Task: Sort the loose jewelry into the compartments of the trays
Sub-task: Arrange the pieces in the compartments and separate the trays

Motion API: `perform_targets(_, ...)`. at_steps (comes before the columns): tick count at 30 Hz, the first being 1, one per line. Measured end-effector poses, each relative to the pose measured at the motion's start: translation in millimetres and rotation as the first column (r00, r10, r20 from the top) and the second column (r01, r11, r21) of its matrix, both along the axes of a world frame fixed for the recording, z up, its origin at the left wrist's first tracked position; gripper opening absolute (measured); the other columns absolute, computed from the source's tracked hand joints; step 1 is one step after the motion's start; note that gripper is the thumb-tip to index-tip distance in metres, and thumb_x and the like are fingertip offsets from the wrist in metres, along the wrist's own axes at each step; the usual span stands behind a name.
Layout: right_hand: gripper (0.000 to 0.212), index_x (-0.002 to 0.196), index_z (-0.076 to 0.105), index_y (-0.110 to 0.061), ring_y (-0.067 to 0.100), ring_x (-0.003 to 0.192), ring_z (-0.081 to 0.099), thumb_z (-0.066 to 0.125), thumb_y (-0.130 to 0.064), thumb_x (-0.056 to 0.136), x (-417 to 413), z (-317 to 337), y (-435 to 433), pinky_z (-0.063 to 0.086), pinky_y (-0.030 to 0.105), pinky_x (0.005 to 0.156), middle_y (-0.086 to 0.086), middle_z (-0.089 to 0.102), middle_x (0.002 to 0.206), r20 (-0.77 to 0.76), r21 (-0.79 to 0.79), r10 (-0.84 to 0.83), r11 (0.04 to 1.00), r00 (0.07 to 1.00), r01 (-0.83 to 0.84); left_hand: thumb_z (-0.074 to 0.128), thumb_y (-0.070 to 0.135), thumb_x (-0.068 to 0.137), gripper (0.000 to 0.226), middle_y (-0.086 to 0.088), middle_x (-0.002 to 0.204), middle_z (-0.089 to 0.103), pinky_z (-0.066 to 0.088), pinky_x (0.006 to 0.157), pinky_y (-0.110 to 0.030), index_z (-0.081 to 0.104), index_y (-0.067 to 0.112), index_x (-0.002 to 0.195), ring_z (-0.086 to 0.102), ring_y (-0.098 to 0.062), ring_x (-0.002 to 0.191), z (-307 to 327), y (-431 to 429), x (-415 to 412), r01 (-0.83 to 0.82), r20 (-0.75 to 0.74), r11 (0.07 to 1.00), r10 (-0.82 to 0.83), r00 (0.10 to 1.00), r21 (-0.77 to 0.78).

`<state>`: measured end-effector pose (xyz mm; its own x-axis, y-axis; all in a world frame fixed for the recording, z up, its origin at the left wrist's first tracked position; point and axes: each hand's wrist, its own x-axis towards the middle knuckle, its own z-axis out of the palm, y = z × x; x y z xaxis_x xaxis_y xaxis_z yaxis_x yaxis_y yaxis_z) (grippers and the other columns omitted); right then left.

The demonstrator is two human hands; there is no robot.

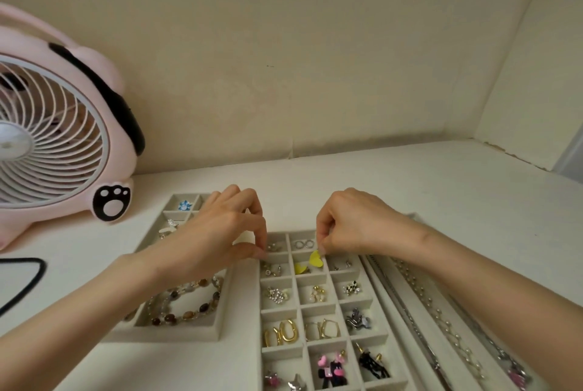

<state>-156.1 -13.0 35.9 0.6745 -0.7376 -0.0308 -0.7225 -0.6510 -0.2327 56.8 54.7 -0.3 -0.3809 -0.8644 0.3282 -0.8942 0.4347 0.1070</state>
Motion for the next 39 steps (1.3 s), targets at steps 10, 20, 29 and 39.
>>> perform_targets(10, 0.004, 0.08, 0.072, -0.022, 0.011, 0.079, 0.058, 0.072, -0.019, 0.077, 13.3, -4.3, 3.2, 0.043, 0.025, 0.068, -0.009, 0.069, 0.083, -0.151, -0.093, 0.094, 0.99, 0.984, -0.109, 0.074, 0.035, 0.074, 0.007, 0.026, 0.085, 0.033, 0.029, 0.077, -0.016, 0.068, 0.035, 0.079, 0.026, 0.001, 0.082, -3.3, 2.6, -10.4, -0.006, -0.009, 1.0, 0.006, 1.0, 0.011)
perform_targets(20, 0.012, 0.081, 0.062, -0.022, 0.011, 0.074, 0.047, 0.072, -0.03, 0.079, 4.6, -10.9, 13.0, 0.03, 0.026, 0.06, -0.011, 0.056, 0.076, -0.064, -0.175, 0.093, 0.979, 0.994, -0.103, 0.072, 0.034, 0.077, 0.006, 0.026, 0.086, 0.033, 0.027, 0.077, -0.015, 0.068, 0.033, 0.081, 0.027, -0.001, 0.081, 1.8, 3.8, -12.9, -0.041, -0.009, 0.999, 0.041, 0.999, 0.014)
perform_targets(29, 0.011, 0.092, 0.073, -0.032, -0.001, 0.056, 0.041, 0.068, -0.031, 0.083, 18.3, -20.3, 20.2, 0.03, 0.014, 0.056, -0.016, 0.045, 0.057, 0.153, -0.065, 0.178, 0.983, 0.972, -0.169, 0.078, 0.032, 0.07, 0.01, 0.016, 0.086, 0.039, 0.026, 0.073, -0.015, 0.07, 0.032, 0.076, 0.029, -0.007, 0.08, 3.0, 2.8, -13.6, -0.103, 0.02, 0.994, 0.104, 0.994, -0.028)
perform_targets(39, 0.016, 0.095, 0.073, -0.028, 0.013, 0.076, 0.052, 0.06, -0.025, 0.085, 30.5, -22.6, 21.8, 0.032, 0.024, 0.066, -0.009, 0.064, 0.079, 0.073, -0.153, 0.155, 0.978, 0.985, -0.142, 0.074, 0.033, 0.074, 0.008, 0.022, 0.086, 0.036, 0.029, 0.076, -0.017, 0.069, 0.035, 0.079, 0.034, 0.001, 0.083, 6.5, 9.4, -10.4, -0.04, -0.005, 0.999, 0.04, 0.999, 0.015)
